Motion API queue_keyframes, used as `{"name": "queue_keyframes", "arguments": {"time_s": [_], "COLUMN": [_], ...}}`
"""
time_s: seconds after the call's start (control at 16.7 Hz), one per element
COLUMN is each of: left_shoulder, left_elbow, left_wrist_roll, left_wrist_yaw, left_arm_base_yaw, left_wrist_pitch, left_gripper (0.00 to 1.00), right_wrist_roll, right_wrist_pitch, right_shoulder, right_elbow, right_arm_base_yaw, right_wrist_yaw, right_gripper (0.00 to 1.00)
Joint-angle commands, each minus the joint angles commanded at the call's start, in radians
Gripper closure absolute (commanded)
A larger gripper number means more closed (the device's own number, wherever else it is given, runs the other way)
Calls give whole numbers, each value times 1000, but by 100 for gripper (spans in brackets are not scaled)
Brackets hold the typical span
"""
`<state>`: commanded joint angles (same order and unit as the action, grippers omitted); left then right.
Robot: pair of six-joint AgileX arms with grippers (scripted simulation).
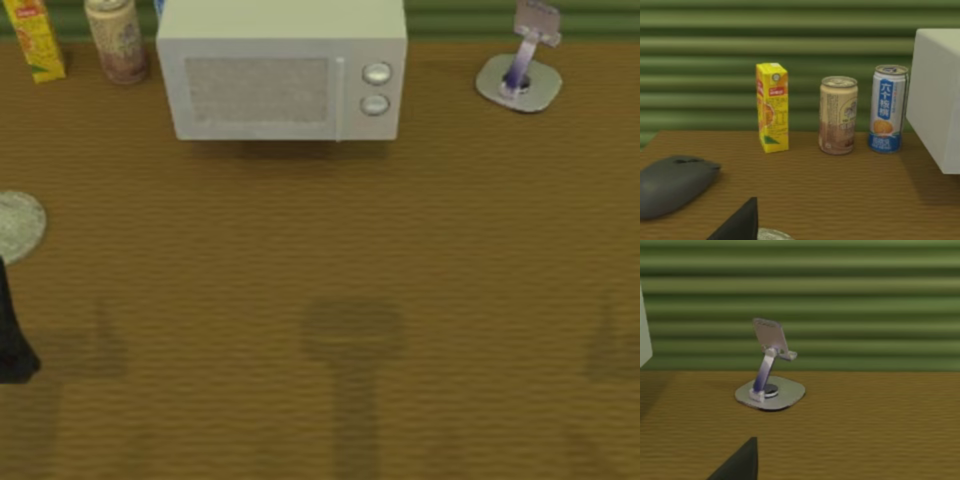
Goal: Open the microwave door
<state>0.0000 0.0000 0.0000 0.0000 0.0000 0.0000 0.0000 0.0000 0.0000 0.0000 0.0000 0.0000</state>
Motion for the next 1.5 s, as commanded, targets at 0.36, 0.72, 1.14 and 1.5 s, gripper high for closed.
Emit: {"name": "queue_keyframes", "arguments": {"time_s": [0.36,0.72,1.14,1.5], "left_shoulder": [75,406,1008,1585], "left_elbow": [95,493,1191,1845], "left_wrist_roll": [-18,-94,-226,-357], "left_wrist_yaw": [-5,-38,-107,-179], "left_arm_base_yaw": [-24,-119,-278,-426], "left_wrist_pitch": [-46,-255,-627,-970], "left_gripper": [0,0,0,0], "right_wrist_roll": [0,0,0,0], "right_wrist_pitch": [0,0,0,0], "right_shoulder": [0,0,0,0], "right_elbow": [0,0,0,0], "right_arm_base_yaw": [0,0,0,0], "right_wrist_yaw": [0,0,0,0], "right_gripper": [0,0,0,0]}}
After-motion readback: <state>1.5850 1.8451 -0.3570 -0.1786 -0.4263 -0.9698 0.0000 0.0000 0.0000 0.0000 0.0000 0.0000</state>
